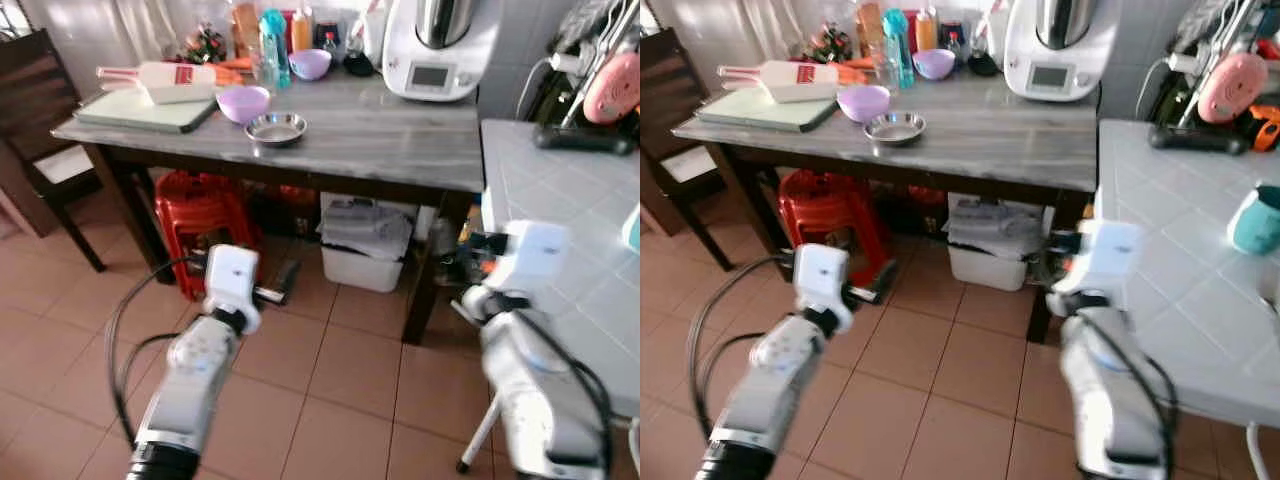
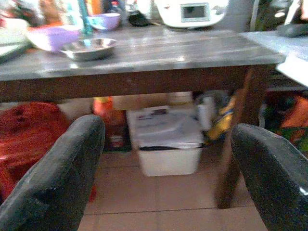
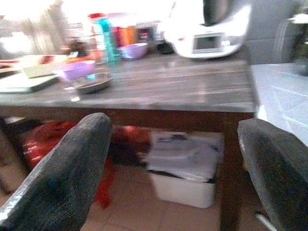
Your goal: Setting the table
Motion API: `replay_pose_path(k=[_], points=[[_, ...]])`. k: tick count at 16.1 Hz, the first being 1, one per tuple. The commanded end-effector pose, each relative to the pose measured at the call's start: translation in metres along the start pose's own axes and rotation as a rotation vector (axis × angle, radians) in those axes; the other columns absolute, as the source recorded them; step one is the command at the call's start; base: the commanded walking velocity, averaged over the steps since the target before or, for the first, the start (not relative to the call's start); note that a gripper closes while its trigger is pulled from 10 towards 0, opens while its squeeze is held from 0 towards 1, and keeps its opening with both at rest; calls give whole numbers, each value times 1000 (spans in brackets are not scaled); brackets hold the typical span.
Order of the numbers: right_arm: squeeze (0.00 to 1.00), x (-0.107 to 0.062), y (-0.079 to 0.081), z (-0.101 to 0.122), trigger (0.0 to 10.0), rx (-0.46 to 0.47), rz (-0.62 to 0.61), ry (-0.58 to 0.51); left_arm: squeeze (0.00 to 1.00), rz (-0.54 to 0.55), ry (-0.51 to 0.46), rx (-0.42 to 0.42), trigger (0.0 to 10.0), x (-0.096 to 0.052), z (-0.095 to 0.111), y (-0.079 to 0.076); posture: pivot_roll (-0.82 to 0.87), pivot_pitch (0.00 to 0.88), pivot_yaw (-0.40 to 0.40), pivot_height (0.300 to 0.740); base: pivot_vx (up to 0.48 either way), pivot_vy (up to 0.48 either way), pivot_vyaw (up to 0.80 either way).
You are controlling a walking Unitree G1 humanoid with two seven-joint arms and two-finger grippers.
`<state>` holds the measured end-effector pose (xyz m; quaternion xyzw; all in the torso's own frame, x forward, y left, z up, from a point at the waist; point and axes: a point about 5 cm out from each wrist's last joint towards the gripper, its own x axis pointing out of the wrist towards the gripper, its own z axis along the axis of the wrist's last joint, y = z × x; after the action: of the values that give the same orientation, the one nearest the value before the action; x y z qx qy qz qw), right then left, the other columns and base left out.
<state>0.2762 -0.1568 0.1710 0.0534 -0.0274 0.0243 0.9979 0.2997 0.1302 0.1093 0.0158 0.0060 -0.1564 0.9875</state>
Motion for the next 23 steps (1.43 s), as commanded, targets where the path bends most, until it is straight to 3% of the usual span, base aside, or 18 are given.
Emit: replay_pose_path(k=[1, 4, 7, 10, 15, 23], points=[[0, -6, 0, 2, 10000, -35, 17, -11, 0, 5, -5, 2, 10000, 1, -1, -1, -41, 7, 51, 740, 0, -307, 0], [0, -21, 4, -3, 10000, -59, 69, 10, 0, 20, -13, 15, 10000, -2, 0, 3, -29, 3, 43, 740, 0, -306, 0], [0, -31, 2, -11, 10000, -6, -29, 12, 0, 59, -14, 15, 10000, -7, -2, 8, -6, 0, 33, 740, 0, -303, 0], [0, -17, -17, -6, 10000, 0, -206, -71, 0, 83, -23, 24, 10000, -10, -1, 11, 24, 0, 39, 740, 0, -280, 0], [0, -17, -33, -4, 10000, -68, -282, -105, 0, 101, -34, 20, 10000, -7, 1, 14, 5, 0, 32, 740, 0, -260, 0], [0, -22, -29, -15, 10000, -66, -283, -80, 0, 87, -41, 6, 10000, -5, 1, 7, -14, 0, 34, 740, 0, -227, 0]])
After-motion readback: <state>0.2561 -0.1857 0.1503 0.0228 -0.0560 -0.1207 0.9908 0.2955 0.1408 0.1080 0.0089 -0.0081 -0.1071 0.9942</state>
